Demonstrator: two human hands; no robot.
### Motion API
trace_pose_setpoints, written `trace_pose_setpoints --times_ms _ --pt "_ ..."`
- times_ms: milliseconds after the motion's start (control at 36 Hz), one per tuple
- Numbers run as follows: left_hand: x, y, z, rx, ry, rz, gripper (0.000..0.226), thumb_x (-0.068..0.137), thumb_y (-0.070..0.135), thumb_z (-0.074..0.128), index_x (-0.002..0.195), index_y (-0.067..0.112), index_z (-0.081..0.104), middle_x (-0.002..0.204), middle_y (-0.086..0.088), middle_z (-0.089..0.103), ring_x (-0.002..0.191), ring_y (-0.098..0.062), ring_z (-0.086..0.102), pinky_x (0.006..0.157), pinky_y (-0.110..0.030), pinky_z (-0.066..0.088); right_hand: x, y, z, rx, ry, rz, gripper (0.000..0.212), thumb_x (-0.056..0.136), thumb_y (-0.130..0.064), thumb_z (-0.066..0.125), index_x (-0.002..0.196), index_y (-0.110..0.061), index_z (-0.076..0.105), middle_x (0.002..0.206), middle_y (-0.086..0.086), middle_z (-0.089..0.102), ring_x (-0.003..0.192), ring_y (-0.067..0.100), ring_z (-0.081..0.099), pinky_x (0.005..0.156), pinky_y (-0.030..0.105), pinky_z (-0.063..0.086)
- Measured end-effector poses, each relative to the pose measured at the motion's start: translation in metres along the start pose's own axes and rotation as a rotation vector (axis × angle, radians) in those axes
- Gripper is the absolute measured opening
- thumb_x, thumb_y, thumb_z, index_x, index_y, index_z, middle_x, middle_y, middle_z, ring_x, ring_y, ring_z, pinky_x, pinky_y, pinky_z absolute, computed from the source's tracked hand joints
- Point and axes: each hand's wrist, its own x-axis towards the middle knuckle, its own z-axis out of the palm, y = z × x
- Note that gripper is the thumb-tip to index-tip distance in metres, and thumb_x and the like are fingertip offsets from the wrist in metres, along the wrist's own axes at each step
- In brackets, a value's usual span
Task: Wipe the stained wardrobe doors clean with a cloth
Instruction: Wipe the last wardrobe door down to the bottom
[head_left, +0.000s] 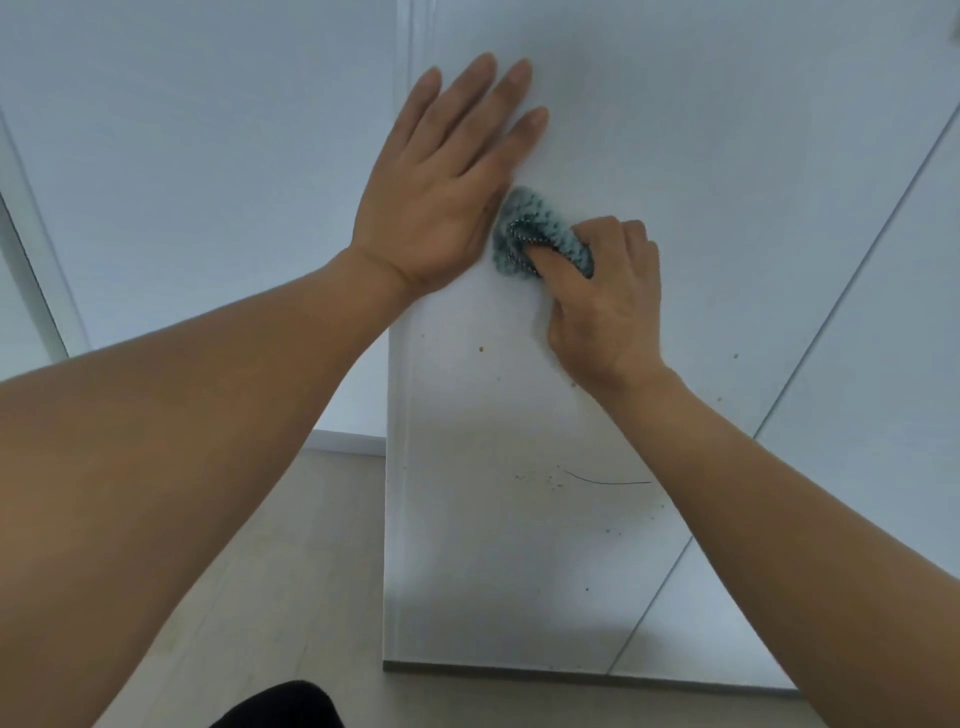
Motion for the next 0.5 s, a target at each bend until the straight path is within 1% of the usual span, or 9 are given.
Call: trace_pose_setpoints --times_ms 28,111,139,222,250,333,417,444,500 --pt "0.000 0.000 0.001 0.014 0.009 0.000 0.040 0.108 0.013 0.053 0.148 0.009 0.058 0.153 -0.018 0.054 0.142 -0.040 0.049 0.120 -0.057 0.037 -0.005 -0.008 0.006 0.010 -0.010 -0.044 0.029 0.087 0.003 0.058 0.104 -0.012 0.076 0.086 0.016 0.061 0.078 0.030 0.047 0.062 0.036 0.030" --pt "-0.001 0.002 0.003 0.031 0.025 0.009 0.039 0.109 0.014 0.053 0.147 0.010 0.059 0.152 -0.016 0.055 0.142 -0.039 0.051 0.119 -0.056 0.038 -0.017 -0.013 0.014 0.031 -0.098 -0.334 0.024 0.097 -0.007 0.054 0.104 -0.015 0.075 0.082 0.011 0.058 0.078 0.029 0.045 0.064 0.038 0.031" --pt "-0.001 0.002 0.003 0.033 0.022 0.008 0.039 0.109 0.015 0.053 0.147 0.010 0.059 0.153 -0.017 0.055 0.142 -0.039 0.050 0.119 -0.056 0.038 -0.016 -0.009 0.014 0.027 -0.100 -0.343 0.022 0.099 -0.009 0.055 0.102 -0.017 0.076 0.083 0.010 0.059 0.077 0.029 0.047 0.064 0.038 0.031" --pt "-0.003 0.001 0.003 0.035 0.015 -0.001 0.039 0.110 0.018 0.051 0.148 0.009 0.058 0.153 -0.017 0.054 0.143 -0.039 0.049 0.120 -0.057 0.036 -0.013 -0.003 0.011 0.014 -0.023 -0.120 0.018 0.097 -0.010 0.060 0.096 -0.017 0.077 0.081 0.011 0.060 0.074 0.029 0.049 0.064 0.037 0.029" --pt "-0.003 0.001 0.003 0.037 0.009 -0.001 0.040 0.110 0.019 0.051 0.148 0.009 0.058 0.154 -0.018 0.053 0.143 -0.040 0.049 0.121 -0.057 0.035 -0.016 -0.006 0.011 0.021 -0.039 -0.133 0.019 0.099 -0.012 0.058 0.095 -0.016 0.077 0.080 0.011 0.060 0.073 0.029 0.049 0.063 0.037 0.029" --pt "-0.003 0.003 0.003 0.024 -0.002 0.004 0.042 0.110 0.022 0.051 0.150 0.009 0.056 0.155 -0.017 0.052 0.144 -0.039 0.047 0.121 -0.056 0.034 -0.032 -0.011 0.012 0.042 -0.158 -0.335 0.024 0.102 -0.016 0.053 0.097 -0.016 0.076 0.082 0.009 0.060 0.075 0.030 0.053 0.064 0.040 0.036" --pt "-0.003 0.001 0.002 0.013 -0.009 -0.004 0.043 0.109 0.023 0.051 0.150 0.009 0.055 0.156 -0.018 0.051 0.145 -0.039 0.046 0.122 -0.056 0.033 -0.034 -0.005 0.007 0.048 -0.176 -0.182 0.019 0.096 -0.010 0.061 0.103 -0.019 0.076 0.084 0.009 0.059 0.079 0.030 0.050 0.066 0.040 0.034" --pt "-0.004 0.001 0.002 0.014 -0.009 -0.005 0.044 0.109 0.024 0.052 0.150 0.009 0.056 0.156 -0.018 0.051 0.145 -0.039 0.046 0.122 -0.056 0.033 -0.035 -0.005 0.004 0.055 -0.200 -0.176 0.022 0.097 -0.008 0.057 0.105 -0.018 0.076 0.085 0.010 0.058 0.080 0.030 0.048 0.066 0.040 0.034" --pt "-0.002 0.004 0.001 0.026 -0.013 -0.001 0.045 0.108 0.027 0.055 0.149 0.009 0.057 0.155 -0.018 0.052 0.144 -0.039 0.048 0.120 -0.057 0.036 -0.038 -0.003 -0.004 0.044 -0.264 -0.273 0.031 0.101 -0.008 0.045 0.106 -0.016 0.074 0.086 0.010 0.056 0.083 0.030 0.046 0.067 0.040 0.035"
